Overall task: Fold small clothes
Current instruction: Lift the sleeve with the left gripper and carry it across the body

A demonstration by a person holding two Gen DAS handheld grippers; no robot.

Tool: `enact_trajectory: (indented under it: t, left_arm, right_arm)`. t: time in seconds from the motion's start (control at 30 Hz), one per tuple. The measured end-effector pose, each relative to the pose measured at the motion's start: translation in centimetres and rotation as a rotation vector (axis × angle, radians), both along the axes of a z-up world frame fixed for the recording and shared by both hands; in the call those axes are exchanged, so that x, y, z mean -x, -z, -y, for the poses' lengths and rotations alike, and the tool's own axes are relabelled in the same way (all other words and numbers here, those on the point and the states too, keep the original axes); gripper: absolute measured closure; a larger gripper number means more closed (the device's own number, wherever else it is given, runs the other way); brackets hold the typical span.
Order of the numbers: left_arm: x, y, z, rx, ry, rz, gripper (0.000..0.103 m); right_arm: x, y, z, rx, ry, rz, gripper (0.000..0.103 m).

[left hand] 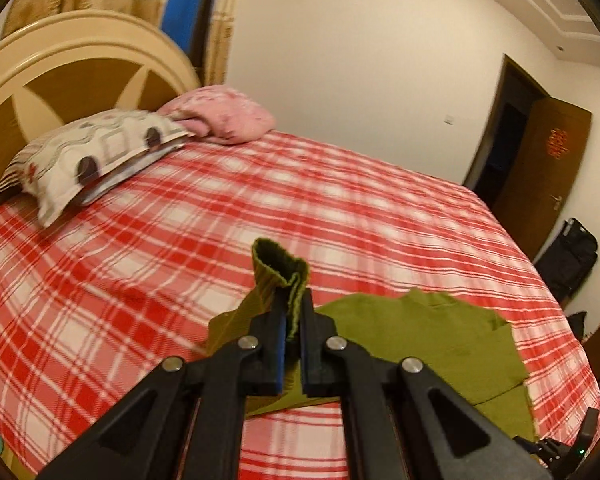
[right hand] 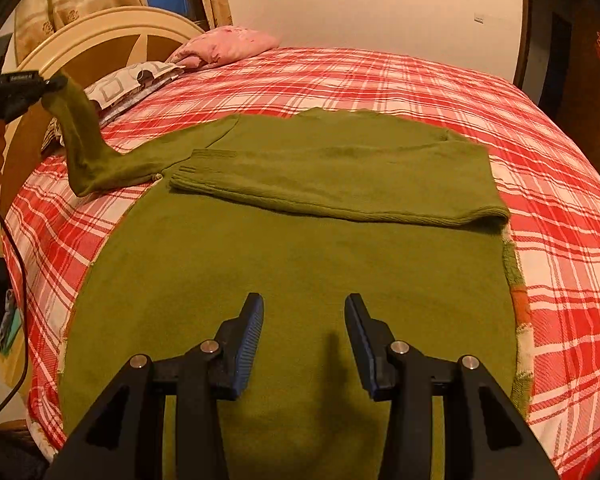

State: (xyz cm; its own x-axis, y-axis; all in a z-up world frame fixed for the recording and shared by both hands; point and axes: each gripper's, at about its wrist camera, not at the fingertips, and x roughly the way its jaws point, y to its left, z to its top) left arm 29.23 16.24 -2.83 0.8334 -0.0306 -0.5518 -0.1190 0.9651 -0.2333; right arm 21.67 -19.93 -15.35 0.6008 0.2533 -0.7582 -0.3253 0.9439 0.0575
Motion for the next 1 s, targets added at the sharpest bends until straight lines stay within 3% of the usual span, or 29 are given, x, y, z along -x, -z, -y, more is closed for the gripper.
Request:
enact_trajectory:
  t: [0.6, 1.0]
  left_arm:
    - [-4.5, -0.2, 15.2, -0.012, 0.239, -0.029, 0.098]
    - [-6.8, 0.5, 22.1, -0.018, 0.343, -0.067, 0.098]
  right_arm:
    - [-2.5, 1.3, 6.3, -0.038, 0.116, -0.024, 0.059]
    - [-2.5, 2.5, 8.9, -0.073, 0.165, -0.044, 0.058]
